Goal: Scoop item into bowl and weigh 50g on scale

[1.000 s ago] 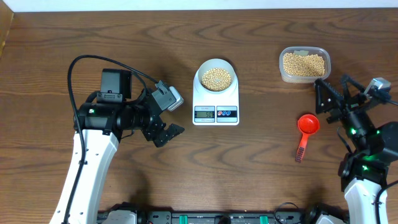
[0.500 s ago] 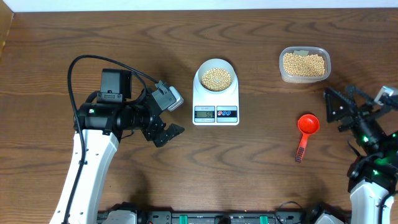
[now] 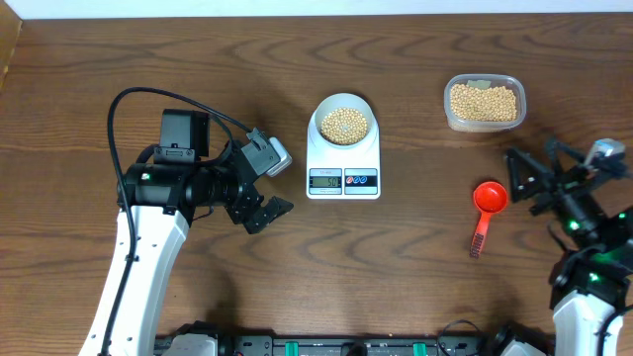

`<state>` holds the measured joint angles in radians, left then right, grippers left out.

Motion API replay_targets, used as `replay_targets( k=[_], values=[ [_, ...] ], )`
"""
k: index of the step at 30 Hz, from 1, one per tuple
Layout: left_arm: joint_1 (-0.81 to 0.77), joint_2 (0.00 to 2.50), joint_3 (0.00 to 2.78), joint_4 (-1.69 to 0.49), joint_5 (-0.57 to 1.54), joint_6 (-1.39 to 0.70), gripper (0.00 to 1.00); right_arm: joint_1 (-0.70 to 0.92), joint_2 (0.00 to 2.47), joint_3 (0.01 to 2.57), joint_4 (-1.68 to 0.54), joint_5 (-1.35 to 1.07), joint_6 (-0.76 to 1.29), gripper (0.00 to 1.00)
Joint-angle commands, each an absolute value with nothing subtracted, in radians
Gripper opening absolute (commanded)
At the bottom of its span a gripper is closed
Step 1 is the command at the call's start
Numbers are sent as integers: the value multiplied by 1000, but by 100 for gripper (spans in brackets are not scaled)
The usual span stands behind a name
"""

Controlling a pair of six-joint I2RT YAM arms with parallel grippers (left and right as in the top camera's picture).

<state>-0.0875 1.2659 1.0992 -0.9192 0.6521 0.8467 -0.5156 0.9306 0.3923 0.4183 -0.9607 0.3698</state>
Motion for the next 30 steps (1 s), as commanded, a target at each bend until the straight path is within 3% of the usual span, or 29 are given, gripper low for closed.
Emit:
replay_targets(
  k=[1, 7, 30],
  values=[
    [-83, 1257, 1123, -923, 658, 863, 99, -431, 885, 339, 379, -751, 221, 99],
    [-83, 1257, 1123, -923, 658, 863, 99, -324, 785, 215, 387, -548, 192, 99],
    [-83, 1257, 1123, -923, 658, 863, 99, -31, 294, 6, 355, -271, 72, 99]
  ],
)
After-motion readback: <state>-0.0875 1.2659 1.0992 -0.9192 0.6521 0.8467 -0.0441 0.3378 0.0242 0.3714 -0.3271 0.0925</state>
